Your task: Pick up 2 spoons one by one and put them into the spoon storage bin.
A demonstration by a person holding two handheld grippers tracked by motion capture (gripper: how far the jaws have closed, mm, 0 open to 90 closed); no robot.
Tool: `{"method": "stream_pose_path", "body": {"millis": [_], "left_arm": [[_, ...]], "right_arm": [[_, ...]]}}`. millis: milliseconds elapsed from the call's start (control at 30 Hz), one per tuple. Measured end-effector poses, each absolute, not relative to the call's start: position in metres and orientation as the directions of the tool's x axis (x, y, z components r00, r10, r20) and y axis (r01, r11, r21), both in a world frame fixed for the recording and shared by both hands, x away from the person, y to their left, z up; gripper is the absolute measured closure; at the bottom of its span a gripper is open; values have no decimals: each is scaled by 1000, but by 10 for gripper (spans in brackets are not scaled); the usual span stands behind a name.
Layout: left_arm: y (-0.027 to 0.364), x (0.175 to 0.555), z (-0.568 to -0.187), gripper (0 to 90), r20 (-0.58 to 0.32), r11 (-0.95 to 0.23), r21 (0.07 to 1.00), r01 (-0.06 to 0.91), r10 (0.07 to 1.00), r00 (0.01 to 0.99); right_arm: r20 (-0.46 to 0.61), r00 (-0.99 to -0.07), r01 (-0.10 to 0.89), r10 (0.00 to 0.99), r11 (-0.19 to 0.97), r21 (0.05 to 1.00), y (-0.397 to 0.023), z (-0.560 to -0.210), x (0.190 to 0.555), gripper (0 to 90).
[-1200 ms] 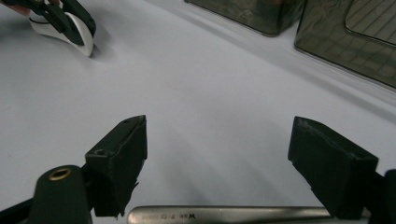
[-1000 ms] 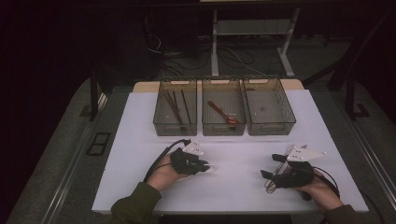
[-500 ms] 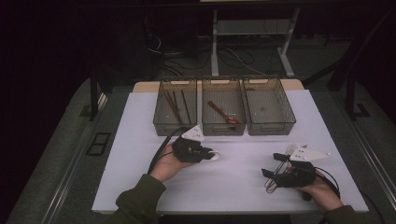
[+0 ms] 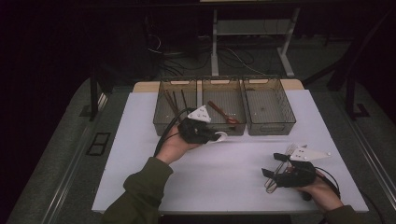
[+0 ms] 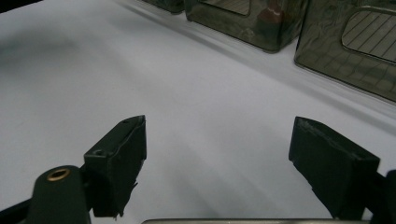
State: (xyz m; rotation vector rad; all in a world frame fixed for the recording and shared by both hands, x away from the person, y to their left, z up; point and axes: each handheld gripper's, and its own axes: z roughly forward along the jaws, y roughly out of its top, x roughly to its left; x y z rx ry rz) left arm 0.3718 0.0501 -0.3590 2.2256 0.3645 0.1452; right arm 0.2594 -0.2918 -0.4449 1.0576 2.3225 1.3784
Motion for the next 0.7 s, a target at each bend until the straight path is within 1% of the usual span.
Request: {"method": "stream_pose_path", "body": {"millis": [267,433,700], "left_arm": [[35,399,-340,795,28,-614,771,168,297,954],[27,418,-332,795,33,-601,781,166,306,952],[10,447,-333,794,61,-609,779,150,311,948]], "right_arm": [[153,-707,463,691,288,838,-293,-445,260,186],[153,-705,463,692,287,839,-293,-445,260,186],[153,-706,464,692,288,838,-293,-445,259,186]]}}
